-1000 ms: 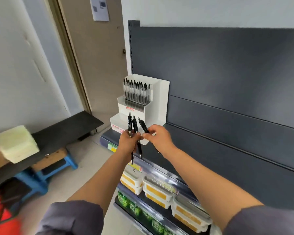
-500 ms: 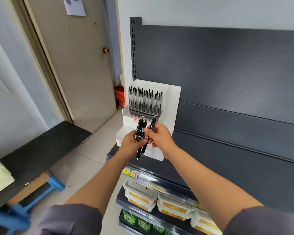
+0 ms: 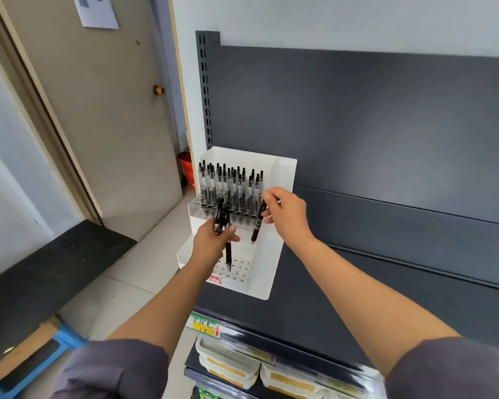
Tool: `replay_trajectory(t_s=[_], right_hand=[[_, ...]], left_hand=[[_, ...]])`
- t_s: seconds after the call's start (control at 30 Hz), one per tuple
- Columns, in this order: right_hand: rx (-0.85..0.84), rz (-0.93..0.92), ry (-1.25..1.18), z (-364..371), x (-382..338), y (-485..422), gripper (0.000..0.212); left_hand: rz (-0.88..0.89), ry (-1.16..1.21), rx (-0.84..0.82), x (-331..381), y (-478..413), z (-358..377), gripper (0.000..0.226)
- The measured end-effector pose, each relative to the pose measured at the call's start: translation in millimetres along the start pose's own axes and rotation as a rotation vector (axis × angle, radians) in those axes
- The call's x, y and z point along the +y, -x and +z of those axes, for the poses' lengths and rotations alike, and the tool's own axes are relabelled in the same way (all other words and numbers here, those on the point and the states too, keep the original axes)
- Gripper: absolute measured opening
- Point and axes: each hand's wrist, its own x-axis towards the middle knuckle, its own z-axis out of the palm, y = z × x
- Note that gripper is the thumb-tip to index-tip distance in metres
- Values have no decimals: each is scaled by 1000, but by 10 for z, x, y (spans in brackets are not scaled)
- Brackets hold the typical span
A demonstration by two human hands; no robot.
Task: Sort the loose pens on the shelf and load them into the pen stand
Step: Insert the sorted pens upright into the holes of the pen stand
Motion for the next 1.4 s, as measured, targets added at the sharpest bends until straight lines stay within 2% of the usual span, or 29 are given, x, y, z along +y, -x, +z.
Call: replay_trajectory(t_s=[0.33,0.47,0.6,0.7,0.93,1.07,1.3,1.4], right_hand=[[-173,-86,269,257,286,-46,23],[-196,-106,502,330,342,0,23],[-99,-151,648,411,392,53,19],[-8,-102,703,423,429,71,19],[-8,17,615,485,344,126,20],[65,46,400,508,74,84,26],[121,164,152,600,-204,11,9],[143,179,170,568,-200,-17,11]], left_hand=[[-14,15,-32,-148,-206,-7,6],[-13,31,-115,-148,-322,-55,6],[5,29,-196,-165,-390,-102,7],[22,12,-234,-198,-440,-116,11],[31,44,-329,-297,-481,-168,17],[28,42,-373,-298,-476,-182,18],[36,53,-373,-230,-500,-234,20],[32,66,-399,-227,-530,-285,15]])
